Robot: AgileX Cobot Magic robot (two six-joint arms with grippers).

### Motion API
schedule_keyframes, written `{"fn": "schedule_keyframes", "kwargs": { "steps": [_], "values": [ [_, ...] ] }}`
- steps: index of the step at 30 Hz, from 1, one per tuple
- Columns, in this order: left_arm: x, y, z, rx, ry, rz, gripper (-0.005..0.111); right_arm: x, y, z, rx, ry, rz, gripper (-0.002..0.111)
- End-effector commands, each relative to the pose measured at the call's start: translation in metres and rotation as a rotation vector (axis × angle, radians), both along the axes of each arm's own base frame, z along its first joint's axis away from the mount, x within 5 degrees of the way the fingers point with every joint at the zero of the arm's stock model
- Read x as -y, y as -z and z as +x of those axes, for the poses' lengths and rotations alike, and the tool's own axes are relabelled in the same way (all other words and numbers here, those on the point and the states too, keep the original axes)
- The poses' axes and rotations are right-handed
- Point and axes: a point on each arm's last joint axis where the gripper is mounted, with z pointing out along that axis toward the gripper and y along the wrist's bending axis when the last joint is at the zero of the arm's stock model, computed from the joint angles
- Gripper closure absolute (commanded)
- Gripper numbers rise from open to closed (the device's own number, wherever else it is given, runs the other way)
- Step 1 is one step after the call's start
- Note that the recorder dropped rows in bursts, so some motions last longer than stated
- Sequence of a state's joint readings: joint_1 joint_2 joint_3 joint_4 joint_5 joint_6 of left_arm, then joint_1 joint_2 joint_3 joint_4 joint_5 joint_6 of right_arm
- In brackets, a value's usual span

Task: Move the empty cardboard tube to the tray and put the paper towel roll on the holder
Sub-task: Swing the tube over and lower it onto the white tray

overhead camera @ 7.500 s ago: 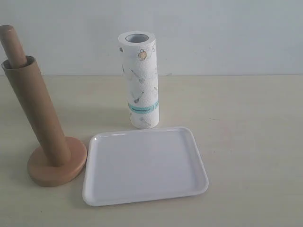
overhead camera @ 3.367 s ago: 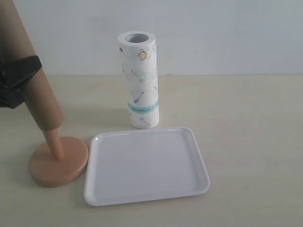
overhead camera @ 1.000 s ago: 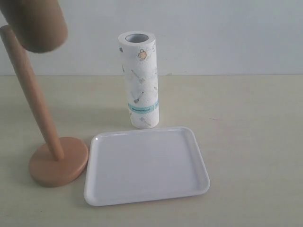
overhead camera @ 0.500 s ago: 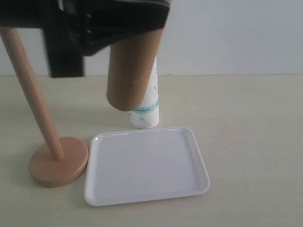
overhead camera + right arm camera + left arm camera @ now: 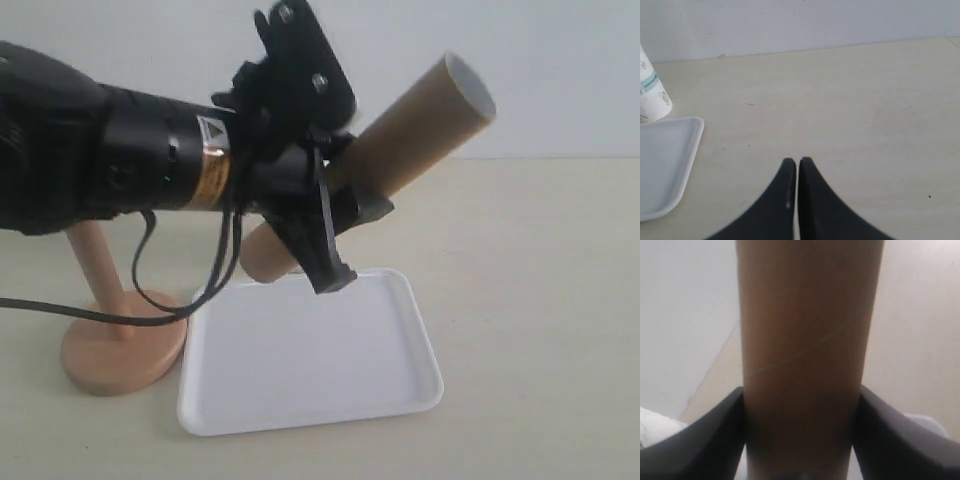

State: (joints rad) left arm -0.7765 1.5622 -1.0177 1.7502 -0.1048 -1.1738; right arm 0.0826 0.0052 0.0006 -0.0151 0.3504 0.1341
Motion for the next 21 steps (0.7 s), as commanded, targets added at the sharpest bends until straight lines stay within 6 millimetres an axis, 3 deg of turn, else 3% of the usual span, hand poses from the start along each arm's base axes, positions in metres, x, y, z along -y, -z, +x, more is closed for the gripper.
{"fn": "schedule_keyframes", "kwargs": {
  "steps": [1,14,21],
  "values": [
    [0.006,0.031,0.014,0.024,-0.066,0.120,0.103,0.000,-0.002,0.000,0.017,0.002,0.001,0.107],
    [0.011,0.082,0.026,-0.043,-0.104,0.236,0.103,0.000,-0.002,0.000,0.017,0.002,0.001,0.107],
    [0.006,0.118,0.022,-0.029,-0.027,0.399,0.103,0.000,-0.002,0.000,0.017,0.002,0.001,0.107]
  ]
}}
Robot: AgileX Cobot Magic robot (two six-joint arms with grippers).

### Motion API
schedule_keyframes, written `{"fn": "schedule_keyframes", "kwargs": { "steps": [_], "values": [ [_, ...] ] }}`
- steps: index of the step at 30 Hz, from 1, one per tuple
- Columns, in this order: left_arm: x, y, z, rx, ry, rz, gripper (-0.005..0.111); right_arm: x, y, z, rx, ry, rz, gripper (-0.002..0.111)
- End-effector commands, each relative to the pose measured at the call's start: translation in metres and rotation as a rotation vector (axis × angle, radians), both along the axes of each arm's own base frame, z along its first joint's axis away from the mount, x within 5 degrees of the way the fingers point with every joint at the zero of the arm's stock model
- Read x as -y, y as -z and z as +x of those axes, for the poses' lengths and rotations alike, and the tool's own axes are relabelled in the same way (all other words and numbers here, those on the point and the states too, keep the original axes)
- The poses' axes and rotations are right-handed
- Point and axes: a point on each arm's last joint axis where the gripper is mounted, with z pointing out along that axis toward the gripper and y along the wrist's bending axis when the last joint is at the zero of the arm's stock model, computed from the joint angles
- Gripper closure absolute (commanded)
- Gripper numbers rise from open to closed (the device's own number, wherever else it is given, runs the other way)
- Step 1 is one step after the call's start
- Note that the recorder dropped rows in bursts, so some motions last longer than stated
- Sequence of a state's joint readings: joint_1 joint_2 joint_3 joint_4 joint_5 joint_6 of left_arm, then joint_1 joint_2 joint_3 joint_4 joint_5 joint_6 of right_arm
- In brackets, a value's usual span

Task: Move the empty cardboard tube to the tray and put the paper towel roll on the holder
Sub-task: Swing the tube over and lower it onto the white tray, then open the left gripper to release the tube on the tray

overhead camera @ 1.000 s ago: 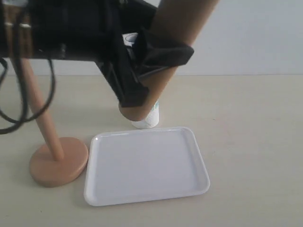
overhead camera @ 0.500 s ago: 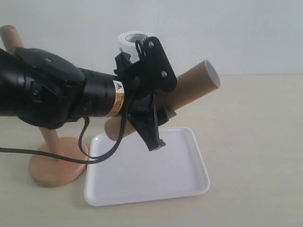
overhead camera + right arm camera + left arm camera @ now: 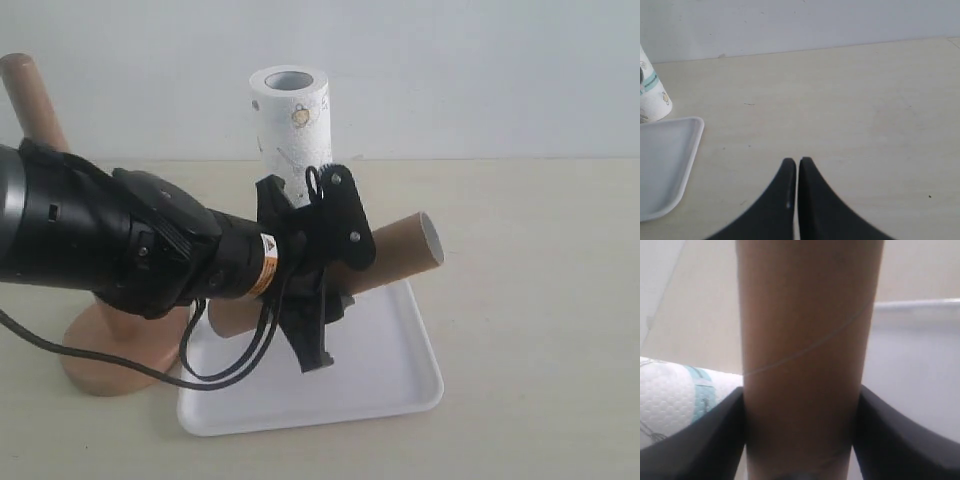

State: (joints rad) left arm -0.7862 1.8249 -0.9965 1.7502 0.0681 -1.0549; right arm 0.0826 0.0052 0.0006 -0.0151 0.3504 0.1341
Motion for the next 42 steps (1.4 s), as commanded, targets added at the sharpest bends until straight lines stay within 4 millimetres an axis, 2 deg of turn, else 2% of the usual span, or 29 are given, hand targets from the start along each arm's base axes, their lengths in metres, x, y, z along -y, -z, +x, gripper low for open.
{"fn": "schedule_keyframes", "kwargs": {
  "steps": [1,8,28,34,42],
  "values": [
    [-0.003,0.021,-0.003,0.004,0.037,0.097,0.103,0.000,-0.002,0.000,0.017,0.002,0.001,0.107],
    [-0.003,0.037,-0.001,-0.004,0.056,0.154,0.103,0.000,-0.002,0.000,0.017,0.002,0.001,0.107],
    [0.000,0.039,-0.005,-0.031,0.102,0.141,0.103,0.000,-0.002,0.000,0.017,0.002,0.001,0.107],
    [-0.002,0.068,-0.002,-0.066,0.067,0.207,0.103,0.000,-0.002,0.000,0.017,0.002,0.001,0.107],
    [-0.004,0.069,0.001,-0.050,0.045,0.224,0.103,0.000,-0.001,0.000,0.013,0.002,0.001,0.107]
  ]
}}
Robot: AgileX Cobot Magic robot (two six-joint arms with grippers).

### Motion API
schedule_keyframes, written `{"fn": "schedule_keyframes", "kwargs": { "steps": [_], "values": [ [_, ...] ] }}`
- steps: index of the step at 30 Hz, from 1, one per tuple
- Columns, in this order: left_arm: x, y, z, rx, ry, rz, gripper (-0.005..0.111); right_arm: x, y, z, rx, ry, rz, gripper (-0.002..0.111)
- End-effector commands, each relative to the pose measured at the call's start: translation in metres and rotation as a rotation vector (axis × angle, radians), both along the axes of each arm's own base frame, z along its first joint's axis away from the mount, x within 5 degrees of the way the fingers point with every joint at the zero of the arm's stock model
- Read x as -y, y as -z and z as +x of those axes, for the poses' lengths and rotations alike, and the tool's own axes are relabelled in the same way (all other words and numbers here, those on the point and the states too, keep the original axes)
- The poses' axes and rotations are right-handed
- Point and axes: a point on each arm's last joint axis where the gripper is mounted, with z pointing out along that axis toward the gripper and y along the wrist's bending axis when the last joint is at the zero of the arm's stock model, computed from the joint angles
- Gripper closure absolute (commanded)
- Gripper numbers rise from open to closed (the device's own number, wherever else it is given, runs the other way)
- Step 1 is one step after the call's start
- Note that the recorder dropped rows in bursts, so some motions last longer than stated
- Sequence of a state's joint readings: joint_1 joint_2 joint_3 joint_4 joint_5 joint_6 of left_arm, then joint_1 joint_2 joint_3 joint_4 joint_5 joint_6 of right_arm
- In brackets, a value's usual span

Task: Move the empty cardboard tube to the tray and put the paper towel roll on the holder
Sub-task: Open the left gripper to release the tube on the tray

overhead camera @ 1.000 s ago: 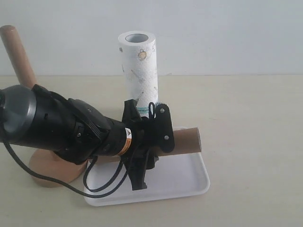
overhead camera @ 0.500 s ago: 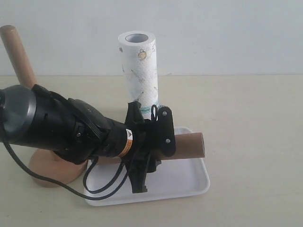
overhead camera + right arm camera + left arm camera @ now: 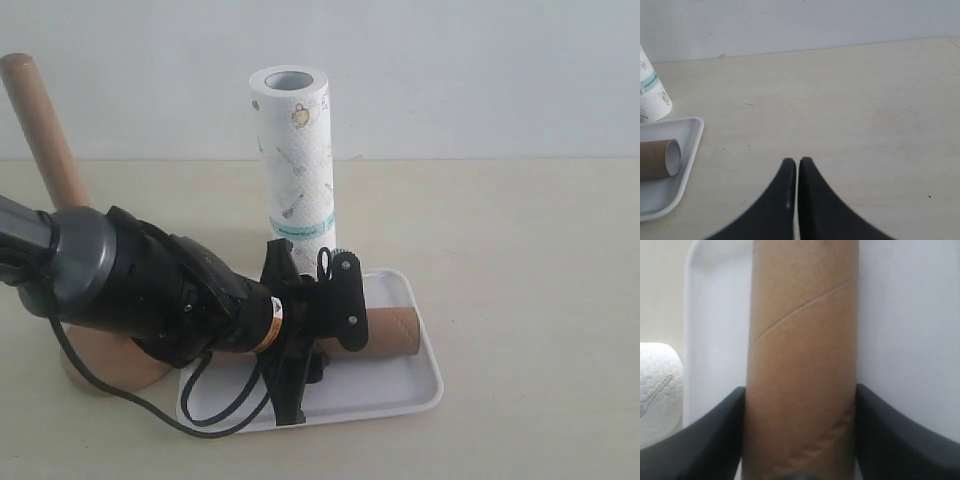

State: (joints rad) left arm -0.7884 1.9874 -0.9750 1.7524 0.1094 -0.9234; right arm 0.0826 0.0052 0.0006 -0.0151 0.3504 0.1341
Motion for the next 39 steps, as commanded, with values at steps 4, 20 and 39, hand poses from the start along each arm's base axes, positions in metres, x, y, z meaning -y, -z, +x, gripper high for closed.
{"fn": "schedule_keyframes", "kwargs": {
  "steps": [4,20,39],
  "values": [
    [-0.001,0.003,0.000,-0.004,-0.036,0.000,0.102,0.000,-0.001,0.000,0.011,0.003,0.001,0.107],
    [0.003,-0.034,-0.003,0.028,-0.002,-0.098,0.035,0.000,-0.001,0.000,0.011,0.003,0.001,0.107],
    [-0.005,-0.166,-0.045,-0.050,0.008,-0.601,0.092,0.000,-0.001,0.000,0.013,0.002,0.001,0.107]
  ]
}}
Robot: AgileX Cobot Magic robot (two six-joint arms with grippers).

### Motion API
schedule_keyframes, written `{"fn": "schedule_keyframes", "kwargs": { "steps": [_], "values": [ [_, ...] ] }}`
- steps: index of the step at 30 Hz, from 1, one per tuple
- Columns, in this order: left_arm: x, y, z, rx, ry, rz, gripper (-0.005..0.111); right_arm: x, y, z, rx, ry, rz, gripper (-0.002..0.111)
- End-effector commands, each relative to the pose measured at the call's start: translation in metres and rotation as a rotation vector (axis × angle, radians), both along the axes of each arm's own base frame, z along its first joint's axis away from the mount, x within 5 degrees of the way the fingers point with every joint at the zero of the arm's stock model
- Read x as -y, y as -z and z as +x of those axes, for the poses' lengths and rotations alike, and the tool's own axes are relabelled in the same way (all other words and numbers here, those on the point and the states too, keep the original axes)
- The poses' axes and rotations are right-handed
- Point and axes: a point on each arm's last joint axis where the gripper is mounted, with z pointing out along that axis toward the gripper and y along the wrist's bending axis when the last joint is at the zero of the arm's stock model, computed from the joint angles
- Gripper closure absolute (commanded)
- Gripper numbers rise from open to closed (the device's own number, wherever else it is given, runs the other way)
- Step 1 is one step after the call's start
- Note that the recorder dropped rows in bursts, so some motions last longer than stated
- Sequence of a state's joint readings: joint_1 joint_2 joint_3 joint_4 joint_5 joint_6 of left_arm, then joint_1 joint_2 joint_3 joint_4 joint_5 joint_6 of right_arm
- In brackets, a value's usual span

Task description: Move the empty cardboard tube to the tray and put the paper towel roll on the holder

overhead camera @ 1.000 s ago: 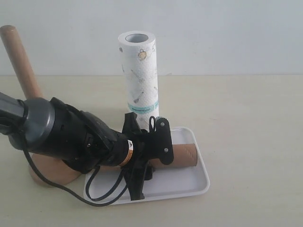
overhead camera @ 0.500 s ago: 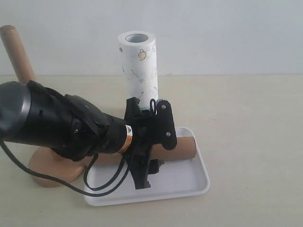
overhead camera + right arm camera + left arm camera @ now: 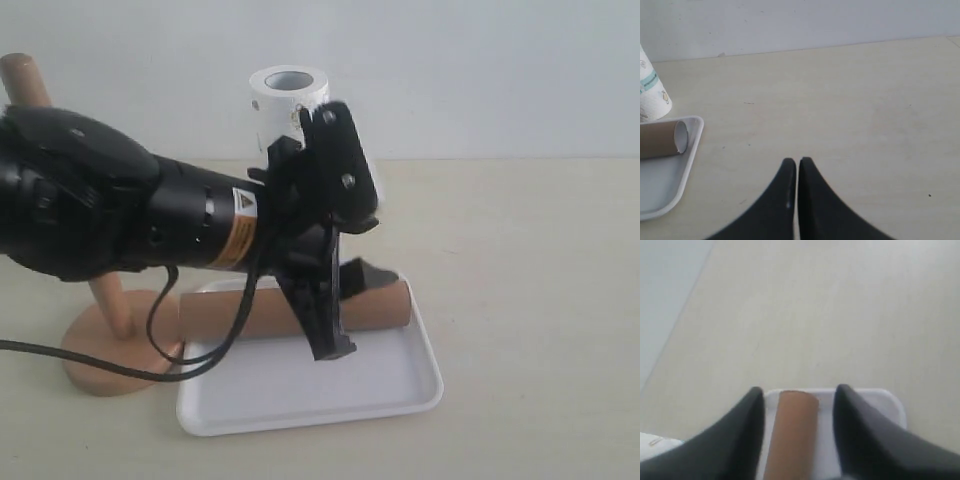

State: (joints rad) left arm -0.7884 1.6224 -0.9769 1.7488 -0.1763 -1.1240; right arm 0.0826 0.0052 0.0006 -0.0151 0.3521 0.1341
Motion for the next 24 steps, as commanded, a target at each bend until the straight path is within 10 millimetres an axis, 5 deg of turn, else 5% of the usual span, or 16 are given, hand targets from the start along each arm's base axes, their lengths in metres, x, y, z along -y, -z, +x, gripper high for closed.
{"fn": "schedule_keyframes", "kwargs": {
  "steps": [1,12,24],
  "values": [
    [-0.010,-0.042,-0.015,-0.045,-0.057,-0.170,0.102,0.000,-0.001,0.000,0.014,0.002,0.001,0.107],
    [-0.053,-0.095,-0.070,-0.042,0.014,-0.357,0.103,0.000,-0.001,0.000,0.014,0.002,0.001,0.107],
    [-0.114,-0.111,-0.125,-0.040,-0.060,-0.544,0.103,0.000,-0.001,0.000,0.016,0.002,0.001,0.107]
  ]
}}
